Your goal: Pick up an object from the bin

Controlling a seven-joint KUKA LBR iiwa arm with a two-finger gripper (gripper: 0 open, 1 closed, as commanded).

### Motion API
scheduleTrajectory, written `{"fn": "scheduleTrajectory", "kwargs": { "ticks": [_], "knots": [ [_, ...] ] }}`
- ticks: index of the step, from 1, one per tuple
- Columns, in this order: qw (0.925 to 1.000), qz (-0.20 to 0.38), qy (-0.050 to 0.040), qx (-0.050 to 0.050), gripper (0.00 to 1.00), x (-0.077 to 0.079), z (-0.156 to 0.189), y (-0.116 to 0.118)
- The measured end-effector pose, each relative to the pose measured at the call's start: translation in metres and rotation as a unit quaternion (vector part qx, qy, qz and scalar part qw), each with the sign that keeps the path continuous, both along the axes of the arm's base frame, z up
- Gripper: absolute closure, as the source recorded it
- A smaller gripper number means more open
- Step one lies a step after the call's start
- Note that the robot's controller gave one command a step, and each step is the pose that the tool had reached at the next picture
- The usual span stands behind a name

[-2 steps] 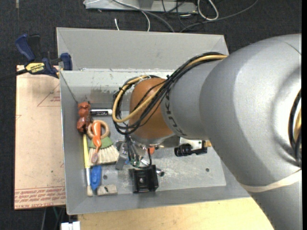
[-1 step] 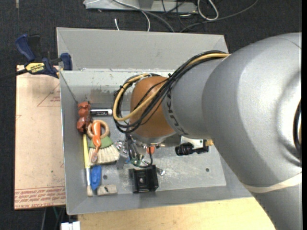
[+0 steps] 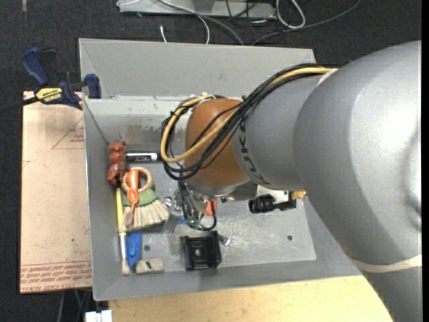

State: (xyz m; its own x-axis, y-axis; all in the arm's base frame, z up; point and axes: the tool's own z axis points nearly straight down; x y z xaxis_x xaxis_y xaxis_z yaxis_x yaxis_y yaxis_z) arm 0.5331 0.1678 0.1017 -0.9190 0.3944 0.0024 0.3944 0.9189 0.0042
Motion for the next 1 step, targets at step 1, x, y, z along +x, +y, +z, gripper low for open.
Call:
{"fn": "scheduleTrajectory", "kwargs": {
  "ticks": [1],
  "knots": [
    [1.0,0.001,0.0029,-0.001,1.0,-0.0013,0.0417,-0.0004]
  ]
}}
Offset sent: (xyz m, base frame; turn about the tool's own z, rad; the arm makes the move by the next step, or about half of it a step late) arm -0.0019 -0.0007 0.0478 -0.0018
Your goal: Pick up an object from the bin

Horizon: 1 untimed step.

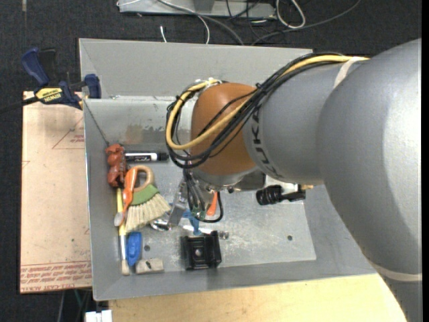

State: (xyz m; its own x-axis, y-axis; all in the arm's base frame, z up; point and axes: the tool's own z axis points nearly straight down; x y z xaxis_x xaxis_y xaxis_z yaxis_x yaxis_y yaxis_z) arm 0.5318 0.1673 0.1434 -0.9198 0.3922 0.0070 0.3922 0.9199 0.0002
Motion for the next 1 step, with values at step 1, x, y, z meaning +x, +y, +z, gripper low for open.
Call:
{"fn": "scheduleTrajectory", "kwargs": {
  "ticks": [1],
  "knots": [
    [1.0,0.0,-0.0039,0.001,1.0,0.002,0.0453,0.0006]
  ]
}}
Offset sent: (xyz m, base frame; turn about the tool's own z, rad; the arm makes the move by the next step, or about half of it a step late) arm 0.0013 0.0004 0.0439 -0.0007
